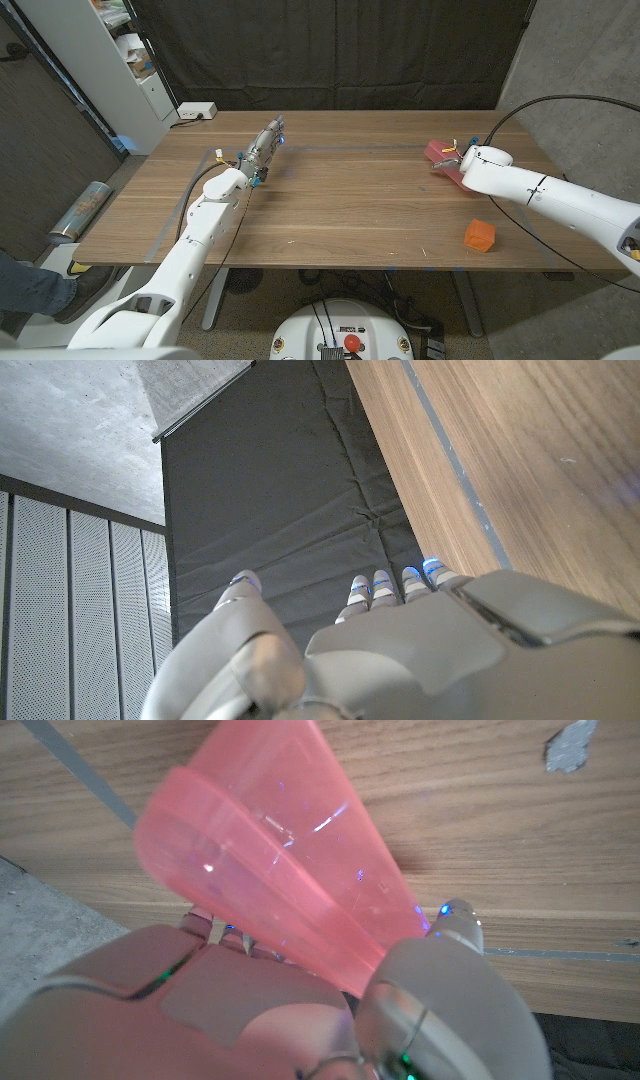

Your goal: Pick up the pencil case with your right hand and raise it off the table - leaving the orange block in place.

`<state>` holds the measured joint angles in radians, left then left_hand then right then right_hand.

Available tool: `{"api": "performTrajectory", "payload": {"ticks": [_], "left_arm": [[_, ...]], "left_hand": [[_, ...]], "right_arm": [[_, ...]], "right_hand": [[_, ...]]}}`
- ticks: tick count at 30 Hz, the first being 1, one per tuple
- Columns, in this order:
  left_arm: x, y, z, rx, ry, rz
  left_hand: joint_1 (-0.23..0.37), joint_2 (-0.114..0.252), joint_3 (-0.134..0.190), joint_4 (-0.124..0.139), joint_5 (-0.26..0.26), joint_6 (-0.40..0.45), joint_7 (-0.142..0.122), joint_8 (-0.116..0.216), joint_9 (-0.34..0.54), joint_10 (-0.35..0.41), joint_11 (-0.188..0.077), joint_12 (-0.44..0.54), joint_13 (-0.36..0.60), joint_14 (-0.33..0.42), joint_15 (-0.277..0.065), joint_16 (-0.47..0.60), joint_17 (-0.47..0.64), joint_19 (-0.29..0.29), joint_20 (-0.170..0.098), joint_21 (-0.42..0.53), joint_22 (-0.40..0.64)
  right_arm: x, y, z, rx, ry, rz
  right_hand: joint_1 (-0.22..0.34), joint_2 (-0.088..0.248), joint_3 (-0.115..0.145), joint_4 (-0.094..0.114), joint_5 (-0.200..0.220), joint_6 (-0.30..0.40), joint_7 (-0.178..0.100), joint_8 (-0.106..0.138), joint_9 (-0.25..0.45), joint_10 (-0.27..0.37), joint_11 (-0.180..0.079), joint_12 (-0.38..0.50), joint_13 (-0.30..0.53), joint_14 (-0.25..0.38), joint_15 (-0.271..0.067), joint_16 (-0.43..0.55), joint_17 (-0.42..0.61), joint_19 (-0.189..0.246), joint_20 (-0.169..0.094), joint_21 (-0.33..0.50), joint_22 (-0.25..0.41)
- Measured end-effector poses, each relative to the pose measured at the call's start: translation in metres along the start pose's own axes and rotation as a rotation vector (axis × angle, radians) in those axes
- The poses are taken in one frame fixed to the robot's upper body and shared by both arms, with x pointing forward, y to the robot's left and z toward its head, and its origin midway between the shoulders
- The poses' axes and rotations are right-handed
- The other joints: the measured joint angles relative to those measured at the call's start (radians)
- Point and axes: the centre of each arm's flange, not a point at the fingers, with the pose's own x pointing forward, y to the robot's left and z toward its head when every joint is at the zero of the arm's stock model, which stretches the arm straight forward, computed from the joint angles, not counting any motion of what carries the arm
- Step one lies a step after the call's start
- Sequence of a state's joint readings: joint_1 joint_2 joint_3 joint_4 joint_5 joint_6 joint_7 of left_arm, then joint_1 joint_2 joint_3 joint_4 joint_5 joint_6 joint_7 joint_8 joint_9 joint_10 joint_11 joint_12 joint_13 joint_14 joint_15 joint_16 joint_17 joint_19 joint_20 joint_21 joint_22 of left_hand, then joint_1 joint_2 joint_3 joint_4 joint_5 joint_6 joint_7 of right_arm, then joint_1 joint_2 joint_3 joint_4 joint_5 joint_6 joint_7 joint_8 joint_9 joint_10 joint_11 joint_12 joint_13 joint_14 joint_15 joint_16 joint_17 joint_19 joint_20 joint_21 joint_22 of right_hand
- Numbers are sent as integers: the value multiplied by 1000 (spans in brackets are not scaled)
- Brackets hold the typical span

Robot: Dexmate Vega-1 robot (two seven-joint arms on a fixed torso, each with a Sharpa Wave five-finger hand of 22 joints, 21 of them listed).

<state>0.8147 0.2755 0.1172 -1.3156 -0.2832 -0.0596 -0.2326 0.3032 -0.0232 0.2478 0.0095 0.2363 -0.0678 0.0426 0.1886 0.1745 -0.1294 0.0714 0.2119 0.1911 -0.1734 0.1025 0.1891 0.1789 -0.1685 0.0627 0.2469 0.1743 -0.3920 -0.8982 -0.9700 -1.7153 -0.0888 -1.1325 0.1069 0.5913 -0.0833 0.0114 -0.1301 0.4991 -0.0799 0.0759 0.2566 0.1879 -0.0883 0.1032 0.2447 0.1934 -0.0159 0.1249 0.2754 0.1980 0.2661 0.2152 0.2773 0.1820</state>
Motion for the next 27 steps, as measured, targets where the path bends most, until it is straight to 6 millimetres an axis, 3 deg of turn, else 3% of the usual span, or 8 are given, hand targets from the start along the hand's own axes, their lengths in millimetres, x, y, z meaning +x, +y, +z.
{"api": "performTrajectory", "payload": {"ticks": [3, 4, 5, 6, 8, 13, 27], "left_arm": [[0, -1, -1, -1, 2, -2], [0, -1, -1, -1, 1, -3], [0, -1, -1, -2, 2, -4], [1, -1, -1, -2, 2, -4], [1, -2, -1, -2, 2, -5], [1, -2, -1, -3, 2, -8], [-1, -3, -4, -8, 6, -10]], "left_hand": [[0, 0, 0, 0, 0, 0, 0, 0, 0, 0, 0, 0, 0, 0, 0, 0, 0, 0, 0, -5, 0], [0, 0, 0, 0, 0, 0, 0, 0, 0, 0, 0, 0, 0, 0, 0, 0, 0, 0, 0, -7, 0], [0, 0, 0, 0, 0, 0, 0, 0, 0, 0, 0, 0, 0, 0, 0, 0, 0, 0, 0, -7, 0], [0, 0, 0, 0, 0, 0, 0, 0, 0, 0, 0, 0, 0, 0, 0, 0, 0, 0, 0, -7, 0], [0, 0, 0, 0, 0, 0, 0, 0, 0, 0, 0, 0, 0, 0, 0, 0, 0, 0, 0, -7, 0], [0, 0, 0, 0, 0, 0, 0, 0, 0, 0, 0, 0, 0, 0, 0, 0, 0, 0, 0, -7, 0], [0, 0, 0, 0, 1, 0, 0, 0, 0, 0, 0, 0, 0, 0, 0, 0, 0, 0, 0, -7, 0]], "right_arm": [[0, 1, 0, -5, -2, -13], [-1, 1, 0, -7, -3, -20], [-1, 2, 0, -8, -5, -27], [-1, 2, 0, -8, -5, -31], [-2, 2, 0, -7, -8, -41], [-5, 3, -1, -5, -13, -58], [-10, 3, -2, -2, -20, -93]], "right_hand": [[55, 21, 5, -8, 15, 40, 31, 8, 0, 92, -23, 15, 0, 71, -30, 12, 0, 73, 28, 17, -1], [64, 16, 7, -10, 18, 52, 43, 11, 0, 127, -27, 19, -1, 97, -38, 18, 0, 89, 43, 19, -4], [66, 15, 10, -13, 19, 67, 56, 18, 0, 161, -29, 21, -1, 125, -47, 24, 0, 127, 43, 25, -5], [73, 7, 11, -14, 19, 90, 58, 19, 1, 186, -30, 27, -1, 148, -55, 30, 0, 154, 44, 29, -5], [79, 1, 19, -18, 19, 114, 71, 19, 1, 212, -9, 38, -1, 195, -70, 38, 0, 177, 67, 40, -5], [92, -11, 28, -22, 18, 172, 82, 30, 1, 275, 1, 49, 0, 270, -90, 54, 5, 250, 50, 46, -10], [98, -18, 39, -33, 3, 204, 79, 31, 1, 305, 2, 49, 0, 297, -98, 58, 4, 268, 50, 46, -10]]}}
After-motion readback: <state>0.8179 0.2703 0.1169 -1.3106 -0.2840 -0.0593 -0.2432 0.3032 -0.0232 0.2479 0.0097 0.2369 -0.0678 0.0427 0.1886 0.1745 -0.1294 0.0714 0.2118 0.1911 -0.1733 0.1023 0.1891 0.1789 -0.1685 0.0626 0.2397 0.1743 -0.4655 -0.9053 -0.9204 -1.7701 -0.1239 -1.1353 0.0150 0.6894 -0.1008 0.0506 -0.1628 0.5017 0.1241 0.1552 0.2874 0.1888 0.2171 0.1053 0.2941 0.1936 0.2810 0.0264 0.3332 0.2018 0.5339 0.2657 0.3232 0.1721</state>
